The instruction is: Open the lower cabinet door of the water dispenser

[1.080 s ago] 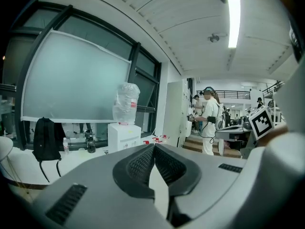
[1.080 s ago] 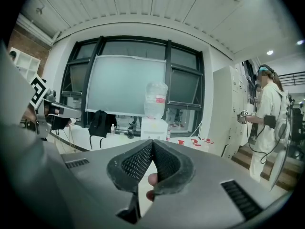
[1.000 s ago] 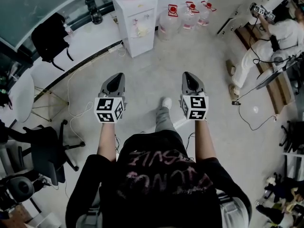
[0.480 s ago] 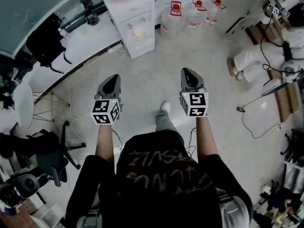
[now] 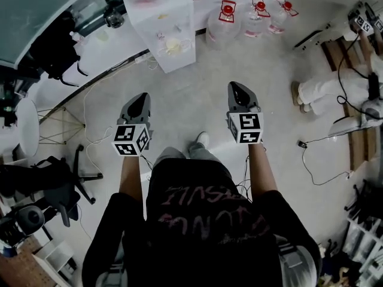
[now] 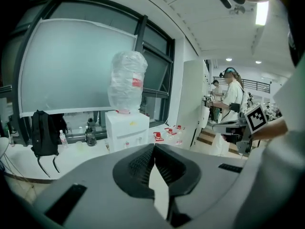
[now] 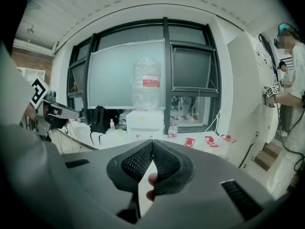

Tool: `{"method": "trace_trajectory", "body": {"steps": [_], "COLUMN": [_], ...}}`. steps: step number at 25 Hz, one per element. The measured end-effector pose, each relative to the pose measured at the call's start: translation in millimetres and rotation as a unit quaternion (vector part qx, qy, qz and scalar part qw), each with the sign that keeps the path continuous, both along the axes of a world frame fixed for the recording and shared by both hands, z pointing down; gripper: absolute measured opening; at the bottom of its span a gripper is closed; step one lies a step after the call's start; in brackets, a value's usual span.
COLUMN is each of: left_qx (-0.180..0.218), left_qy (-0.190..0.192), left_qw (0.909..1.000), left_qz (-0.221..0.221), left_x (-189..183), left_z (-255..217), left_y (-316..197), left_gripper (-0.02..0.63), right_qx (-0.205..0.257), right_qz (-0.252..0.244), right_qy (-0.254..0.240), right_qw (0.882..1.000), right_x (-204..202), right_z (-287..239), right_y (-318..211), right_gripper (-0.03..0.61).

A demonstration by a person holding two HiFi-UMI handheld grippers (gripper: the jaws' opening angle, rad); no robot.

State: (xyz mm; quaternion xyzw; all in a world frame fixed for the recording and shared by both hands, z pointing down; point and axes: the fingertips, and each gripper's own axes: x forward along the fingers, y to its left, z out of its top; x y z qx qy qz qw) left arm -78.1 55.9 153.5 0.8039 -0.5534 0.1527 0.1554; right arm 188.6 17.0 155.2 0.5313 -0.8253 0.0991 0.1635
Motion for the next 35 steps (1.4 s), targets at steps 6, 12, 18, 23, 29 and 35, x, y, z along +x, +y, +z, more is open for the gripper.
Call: {"method": "trace_trajectory", "body": {"steps": [6, 12, 18, 23, 29, 35], "left_qx": [-0.016, -0.029, -0.043, -0.059, -0.065, -0.065], "left_qy": [0.004, 0.012, 0.016, 0.037, 0.027, 0.024], "left_qw": [0.9997, 0.9993, 0.9988, 0.9974, 0.9974, 0.9974], "left_qz": [-0.018, -0.021, -0.014, -0.021, -0.016, -0.019], "left_x": [-3.7, -7.1, -12.3, -22.2, -22.6, -32.2], "left_z": [16.8, 46.6, 86.9, 130.2, 179.3, 228.0], "left_y": [-32.2, -75.7, -128.9, -160.3, -189.7, -219.9], "left_gripper": [0.012, 0.012, 0.012, 0.012, 0.012, 0.012], "right_qx": [-0.014, -0.029, -0.027, -0.026, -0.036, -0.045], "right_qz": [-0.018, -0.038, -0.023, -0.022, -0.022, -0.020], "right_qy": [0.007, 0.022, 0.031, 0.037, 0.034, 0.031], "right_qw": [1.000, 0.999, 0.999, 0.999, 0.999, 0.998], "right_x": [-2.8, -16.4, -22.5, -34.8, -38.5, -47.4], "right_z": [16.3, 44.1, 75.7, 106.1, 155.3, 208.4], "right_y": [-42.3, -84.6, -142.5, -180.0, -203.8, -228.8], "right_gripper": [0.015, 0.015, 0.015, 0.017, 0.017, 0.017]}}
